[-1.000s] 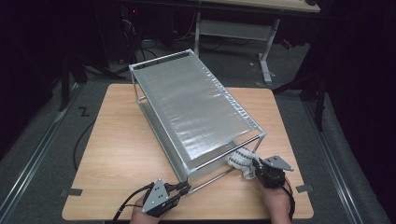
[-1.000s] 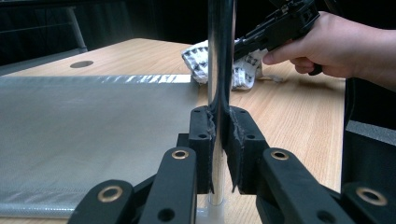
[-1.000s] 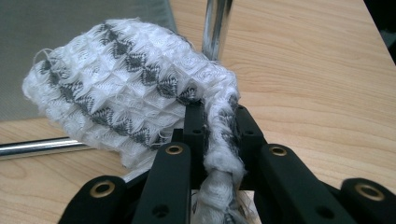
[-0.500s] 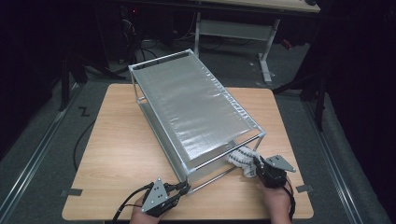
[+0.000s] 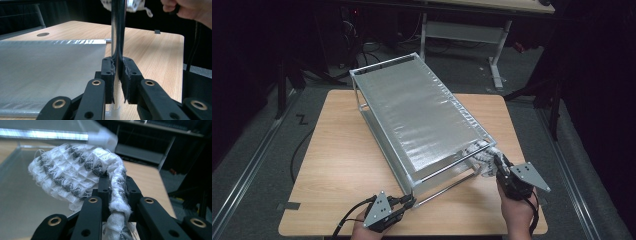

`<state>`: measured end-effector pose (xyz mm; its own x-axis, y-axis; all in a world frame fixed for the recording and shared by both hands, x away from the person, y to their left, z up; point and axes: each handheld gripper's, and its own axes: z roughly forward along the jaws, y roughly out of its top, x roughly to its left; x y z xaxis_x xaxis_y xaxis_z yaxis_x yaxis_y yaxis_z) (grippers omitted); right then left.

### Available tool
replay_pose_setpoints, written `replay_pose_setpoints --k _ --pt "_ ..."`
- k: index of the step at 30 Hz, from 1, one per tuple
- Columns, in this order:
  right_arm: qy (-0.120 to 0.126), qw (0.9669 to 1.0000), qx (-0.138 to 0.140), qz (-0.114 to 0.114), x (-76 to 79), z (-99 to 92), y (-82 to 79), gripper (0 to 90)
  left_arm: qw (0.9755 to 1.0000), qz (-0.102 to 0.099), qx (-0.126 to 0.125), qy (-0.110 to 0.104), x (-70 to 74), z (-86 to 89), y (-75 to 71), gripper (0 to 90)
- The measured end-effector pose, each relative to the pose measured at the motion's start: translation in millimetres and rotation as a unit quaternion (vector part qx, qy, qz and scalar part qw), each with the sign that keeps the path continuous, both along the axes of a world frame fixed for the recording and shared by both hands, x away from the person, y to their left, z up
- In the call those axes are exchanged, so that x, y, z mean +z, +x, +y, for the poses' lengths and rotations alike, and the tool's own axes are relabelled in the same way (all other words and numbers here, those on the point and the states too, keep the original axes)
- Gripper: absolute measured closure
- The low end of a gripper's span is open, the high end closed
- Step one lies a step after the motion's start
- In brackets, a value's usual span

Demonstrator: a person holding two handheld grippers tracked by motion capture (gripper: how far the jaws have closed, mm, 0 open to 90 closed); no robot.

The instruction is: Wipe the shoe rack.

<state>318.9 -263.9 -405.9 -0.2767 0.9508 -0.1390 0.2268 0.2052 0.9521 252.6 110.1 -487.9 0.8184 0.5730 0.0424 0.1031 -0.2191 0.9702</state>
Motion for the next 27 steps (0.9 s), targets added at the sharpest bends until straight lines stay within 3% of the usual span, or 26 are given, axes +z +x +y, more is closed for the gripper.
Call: replay_pose_setpoints --k 3,7,11,19,21,22,23,27 --pt "-0.002 0.9999 0.000 -0.011 6.8 0.8 -3.1 79.0 1.0000 0.000 0.000 0.000 0.0 0.0 0.0 80.6" --pt "-0.011 0.9999 -0.006 -0.008 3.8 1.5 -1.4 79.1 1.0000 0.004 0.001 -0.008 -0.6 -1.4 -0.8 80.6" --pt "-0.020 0.9997 -0.009 0.013 -5.6 1.3 3.2 79.0 0.9995 0.013 0.002 -0.030 -1.4 -4.6 -2.4 80.6" --pt "-0.031 0.9977 -0.011 0.060 -30.6 0.7 11.7 79.1 0.9995 0.013 0.002 -0.028 -1.1 -4.4 -2.4 80.6" --pt "-0.037 0.9965 -0.010 0.075 -39.0 0.9 13.2 79.1 0.9998 0.010 0.002 -0.019 -0.8 -3.3 -2.1 80.6" --pt "-0.037 0.9958 -0.009 0.084 -42.9 0.7 14.1 79.1 1.0000 0.000 0.001 0.002 0.4 -0.3 -0.5 80.6" --pt "-0.038 0.9951 -0.008 0.091 -46.9 0.5 15.0 79.1 0.9999 0.008 0.002 -0.013 -0.5 -2.4 -2.0 80.6" --pt "-0.041 0.9915 -0.005 0.123 -62.3 -0.8 19.8 79.2 0.9995 0.012 0.003 -0.028 -1.1 -4.5 -2.5 80.6"
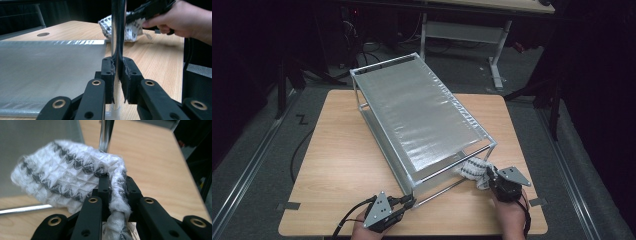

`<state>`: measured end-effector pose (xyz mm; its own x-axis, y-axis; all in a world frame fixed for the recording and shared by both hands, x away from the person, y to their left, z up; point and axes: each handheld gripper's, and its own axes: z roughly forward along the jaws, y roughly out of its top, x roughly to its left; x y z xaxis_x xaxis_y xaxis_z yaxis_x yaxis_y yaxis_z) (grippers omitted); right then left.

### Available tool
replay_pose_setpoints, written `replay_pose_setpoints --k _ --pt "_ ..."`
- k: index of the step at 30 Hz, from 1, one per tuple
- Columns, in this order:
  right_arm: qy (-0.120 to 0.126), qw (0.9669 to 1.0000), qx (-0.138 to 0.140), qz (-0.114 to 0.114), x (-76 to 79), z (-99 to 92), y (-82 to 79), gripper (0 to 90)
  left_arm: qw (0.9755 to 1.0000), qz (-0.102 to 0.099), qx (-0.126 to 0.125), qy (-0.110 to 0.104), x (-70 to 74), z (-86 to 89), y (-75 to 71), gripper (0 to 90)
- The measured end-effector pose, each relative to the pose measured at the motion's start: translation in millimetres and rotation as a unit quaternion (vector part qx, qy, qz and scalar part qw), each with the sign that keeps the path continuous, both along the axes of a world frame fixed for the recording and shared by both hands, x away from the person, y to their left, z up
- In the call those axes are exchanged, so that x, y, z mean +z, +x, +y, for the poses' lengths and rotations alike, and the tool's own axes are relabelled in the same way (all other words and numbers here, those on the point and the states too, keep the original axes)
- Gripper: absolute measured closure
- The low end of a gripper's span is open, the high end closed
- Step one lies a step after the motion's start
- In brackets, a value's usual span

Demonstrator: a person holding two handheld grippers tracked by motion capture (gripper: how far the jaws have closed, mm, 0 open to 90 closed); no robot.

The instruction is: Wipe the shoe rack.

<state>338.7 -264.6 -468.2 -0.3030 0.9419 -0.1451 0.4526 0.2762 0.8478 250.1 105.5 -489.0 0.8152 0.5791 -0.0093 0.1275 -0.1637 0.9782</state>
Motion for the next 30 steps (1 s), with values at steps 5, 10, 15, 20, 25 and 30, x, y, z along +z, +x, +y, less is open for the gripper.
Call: replay_pose_setpoints --k 5,10,15,20,25,30 --pt "0.005 0.9996 0.004 0.029 -12.6 -1.1 3.8 79.1 1.0000 0.000 -0.001 0.002 0.2 0.3 0.0 80.6" --pt "0.004 0.9995 0.005 0.032 -14.2 -1.0 4.6 79.2 1.0000 0.000 0.000 0.002 0.2 0.3 -0.1 80.6" --pt "0.009 0.9995 0.010 0.027 -10.4 -2.2 -1.9 79.1 1.0000 0.003 -0.002 -0.001 0.1 0.1 0.4 80.6" --pt "0.016 0.9997 0.016 0.007 0.2 -6.3 -27.9 79.1 1.0000 0.003 -0.002 0.000 0.3 -0.6 0.5 80.7" --pt "0.005 0.9999 -0.010 -0.004 1.3 -27.0 -51.3 79.2 0.9995 -0.009 -0.002 0.029 1.9 3.9 2.3 80.6" --pt "-0.004 0.9984 -0.056 -0.010 -0.4 -48.4 -54.9 79.3 0.9995 -0.008 -0.001 0.029 2.1 3.7 1.9 80.6"
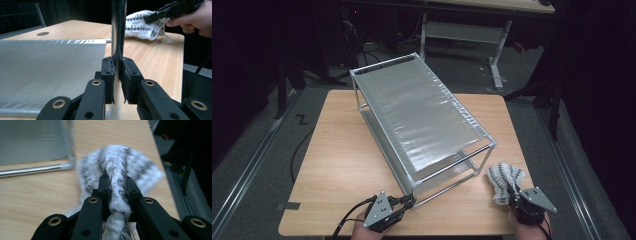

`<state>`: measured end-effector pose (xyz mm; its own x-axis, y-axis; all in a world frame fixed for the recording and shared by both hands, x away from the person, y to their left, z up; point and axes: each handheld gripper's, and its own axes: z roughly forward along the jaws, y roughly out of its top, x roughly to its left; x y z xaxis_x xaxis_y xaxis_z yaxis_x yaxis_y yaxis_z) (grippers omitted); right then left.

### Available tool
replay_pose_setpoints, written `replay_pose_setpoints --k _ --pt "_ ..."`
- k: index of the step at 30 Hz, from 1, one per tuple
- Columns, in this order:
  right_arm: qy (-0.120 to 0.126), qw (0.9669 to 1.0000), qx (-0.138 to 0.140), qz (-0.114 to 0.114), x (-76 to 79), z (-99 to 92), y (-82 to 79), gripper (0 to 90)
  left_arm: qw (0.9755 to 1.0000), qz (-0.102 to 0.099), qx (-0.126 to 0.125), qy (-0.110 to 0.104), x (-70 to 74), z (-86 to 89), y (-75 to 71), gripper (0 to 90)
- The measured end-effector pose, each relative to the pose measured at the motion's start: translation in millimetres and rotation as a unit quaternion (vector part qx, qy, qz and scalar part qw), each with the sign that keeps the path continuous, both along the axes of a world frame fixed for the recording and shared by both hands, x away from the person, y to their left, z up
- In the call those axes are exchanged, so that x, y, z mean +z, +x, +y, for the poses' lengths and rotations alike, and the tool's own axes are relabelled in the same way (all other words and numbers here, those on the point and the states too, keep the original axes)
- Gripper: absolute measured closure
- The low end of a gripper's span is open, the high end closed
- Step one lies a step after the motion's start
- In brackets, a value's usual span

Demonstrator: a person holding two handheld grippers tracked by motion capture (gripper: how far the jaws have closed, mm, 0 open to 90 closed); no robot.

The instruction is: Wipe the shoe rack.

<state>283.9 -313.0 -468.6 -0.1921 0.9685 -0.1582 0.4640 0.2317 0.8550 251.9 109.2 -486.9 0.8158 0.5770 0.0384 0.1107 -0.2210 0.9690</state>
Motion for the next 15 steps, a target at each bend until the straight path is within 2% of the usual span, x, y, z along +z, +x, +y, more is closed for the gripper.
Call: replay_pose_setpoints --k 2,8,12,15 --pt "0.003 0.9999 -0.010 -0.003 -0.2 -3.8 3.8 79.3 1.0000 0.000 0.001 0.000 0.0 0.7 -0.4 80.6" --pt "0.013 0.9998 0.003 -0.017 1.9 4.7 26.9 79.2 0.9999 0.000 0.017 0.001 -0.1 8.7 -5.6 80.6" --pt "0.036 0.9986 0.025 -0.029 4.8 17.3 47.8 79.2 0.9994 0.001 0.036 -0.001 -0.4 16.7 -10.2 80.6" --pt "0.050 0.9963 0.059 -0.036 7.0 31.5 61.5 79.3 0.9990 0.000 0.045 0.000 -0.6 21.7 -12.2 80.6"
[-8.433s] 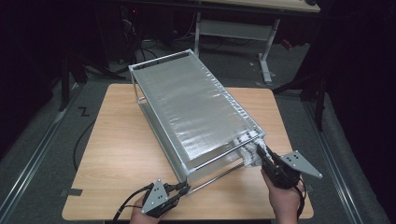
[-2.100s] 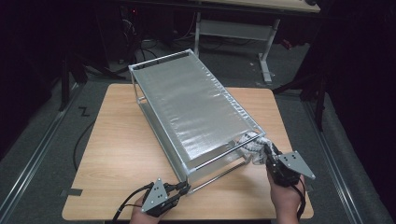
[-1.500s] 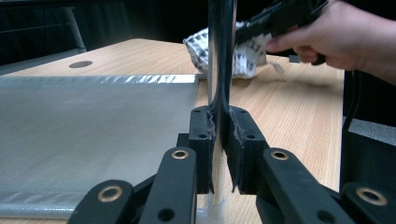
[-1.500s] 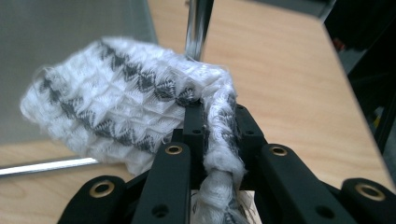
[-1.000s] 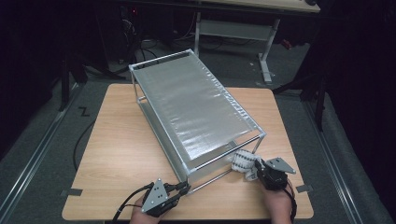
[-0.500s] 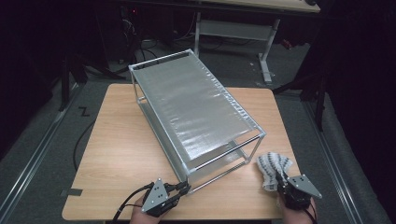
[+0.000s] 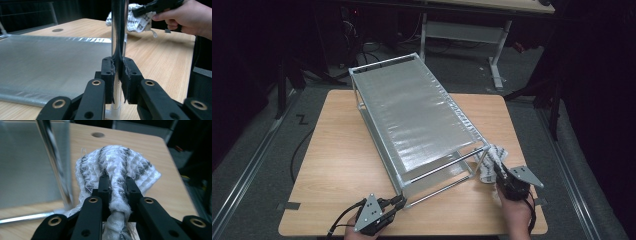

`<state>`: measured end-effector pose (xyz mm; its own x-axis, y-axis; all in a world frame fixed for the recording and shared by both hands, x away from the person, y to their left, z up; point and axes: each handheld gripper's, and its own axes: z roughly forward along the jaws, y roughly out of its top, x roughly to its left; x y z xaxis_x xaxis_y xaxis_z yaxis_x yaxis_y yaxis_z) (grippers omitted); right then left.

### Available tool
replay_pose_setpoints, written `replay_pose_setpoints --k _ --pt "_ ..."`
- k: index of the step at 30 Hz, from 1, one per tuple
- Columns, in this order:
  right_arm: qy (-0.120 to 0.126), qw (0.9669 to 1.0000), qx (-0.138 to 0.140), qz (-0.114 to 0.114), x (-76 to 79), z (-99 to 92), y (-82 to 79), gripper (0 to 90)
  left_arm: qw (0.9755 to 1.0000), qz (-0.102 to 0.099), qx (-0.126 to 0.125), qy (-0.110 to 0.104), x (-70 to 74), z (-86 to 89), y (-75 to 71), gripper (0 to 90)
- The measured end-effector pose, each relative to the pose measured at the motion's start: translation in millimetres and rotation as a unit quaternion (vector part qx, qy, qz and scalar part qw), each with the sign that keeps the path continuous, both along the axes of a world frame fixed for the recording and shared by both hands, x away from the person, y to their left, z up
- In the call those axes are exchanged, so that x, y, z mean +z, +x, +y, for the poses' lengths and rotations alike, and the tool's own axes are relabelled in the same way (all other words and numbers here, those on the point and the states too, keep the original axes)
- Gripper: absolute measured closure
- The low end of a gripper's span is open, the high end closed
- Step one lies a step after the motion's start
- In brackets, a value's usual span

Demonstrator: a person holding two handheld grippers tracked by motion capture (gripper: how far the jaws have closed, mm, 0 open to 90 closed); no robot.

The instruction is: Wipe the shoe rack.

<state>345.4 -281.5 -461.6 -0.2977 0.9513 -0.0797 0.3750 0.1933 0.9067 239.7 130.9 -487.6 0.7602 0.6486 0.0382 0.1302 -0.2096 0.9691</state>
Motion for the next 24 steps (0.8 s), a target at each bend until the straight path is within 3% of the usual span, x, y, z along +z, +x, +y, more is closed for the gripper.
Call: replay_pose_setpoints --k 8,14,24 --pt "-0.009 0.9981 0.057 -0.018 4.4 31.0 14.3 79.5 0.9998 -0.001 0.018 -0.001 -0.5 8.2 -3.6 80.6" --pt "-0.001 0.9961 0.087 -0.018 2.1 34.2 16.1 80.0 0.9994 -0.001 0.033 0.002 0.0 15.5 -4.2 80.6" --pt "0.011 0.9935 0.112 -0.014 0.4 36.2 8.3 80.7 0.9981 0.008 0.061 -0.003 0.9 25.8 0.7 80.8"
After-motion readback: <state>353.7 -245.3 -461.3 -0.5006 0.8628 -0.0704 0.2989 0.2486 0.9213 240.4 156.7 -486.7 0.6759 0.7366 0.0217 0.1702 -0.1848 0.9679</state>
